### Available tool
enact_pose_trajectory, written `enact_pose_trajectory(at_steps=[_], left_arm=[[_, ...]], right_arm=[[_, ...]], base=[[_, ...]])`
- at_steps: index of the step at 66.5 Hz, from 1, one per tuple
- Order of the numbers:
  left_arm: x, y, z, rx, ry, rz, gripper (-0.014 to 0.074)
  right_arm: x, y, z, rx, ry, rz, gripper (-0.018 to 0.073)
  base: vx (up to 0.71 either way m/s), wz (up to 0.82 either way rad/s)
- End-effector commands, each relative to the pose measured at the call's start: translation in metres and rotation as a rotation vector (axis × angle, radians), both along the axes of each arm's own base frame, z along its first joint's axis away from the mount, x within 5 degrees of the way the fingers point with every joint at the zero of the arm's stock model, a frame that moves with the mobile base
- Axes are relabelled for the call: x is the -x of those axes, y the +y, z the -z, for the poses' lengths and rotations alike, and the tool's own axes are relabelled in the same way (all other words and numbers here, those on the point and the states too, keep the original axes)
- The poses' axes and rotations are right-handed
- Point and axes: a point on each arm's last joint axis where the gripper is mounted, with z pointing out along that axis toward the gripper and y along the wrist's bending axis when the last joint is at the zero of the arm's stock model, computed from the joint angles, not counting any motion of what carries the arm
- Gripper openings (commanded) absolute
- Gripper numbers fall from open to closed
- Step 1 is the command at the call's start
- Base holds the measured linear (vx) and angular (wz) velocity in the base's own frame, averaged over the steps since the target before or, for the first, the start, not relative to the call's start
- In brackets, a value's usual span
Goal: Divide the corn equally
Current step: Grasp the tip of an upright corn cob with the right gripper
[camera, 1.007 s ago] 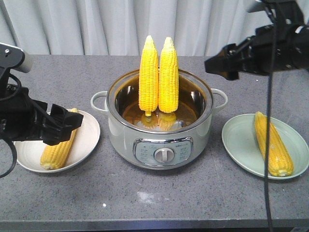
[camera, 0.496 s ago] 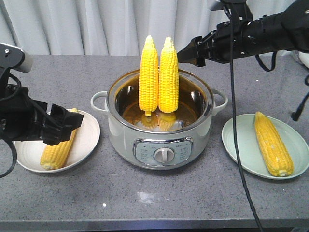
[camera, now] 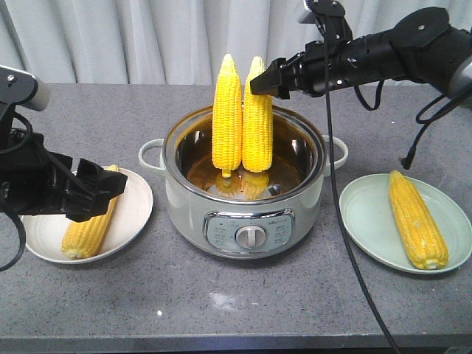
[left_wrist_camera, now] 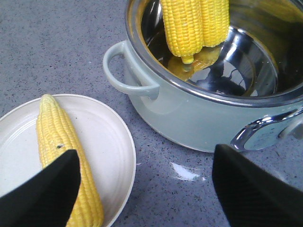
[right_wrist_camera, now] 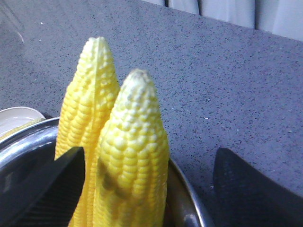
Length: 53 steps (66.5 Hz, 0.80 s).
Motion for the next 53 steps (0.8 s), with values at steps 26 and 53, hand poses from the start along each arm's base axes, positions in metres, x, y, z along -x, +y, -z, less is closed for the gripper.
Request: enact_pose_trajectory(at_steps=[26,53], left_arm=[[0.0013,-0.0019,-0.0171,0.054,-0.091,0.002,0.0559],[0.0013,-0.0019,-0.0171,0.054,-0.091,0.002,0.0559]], right_arm=[[-0.0001,0.0073,-0.0261,-0.104,-0.118,-0.078,0.0463],[0.0044,0.0103,-0.0267,-0.116,-0.113,-0.138,0.0371]], base=[[0.0,0.0],[0.0,0.0]])
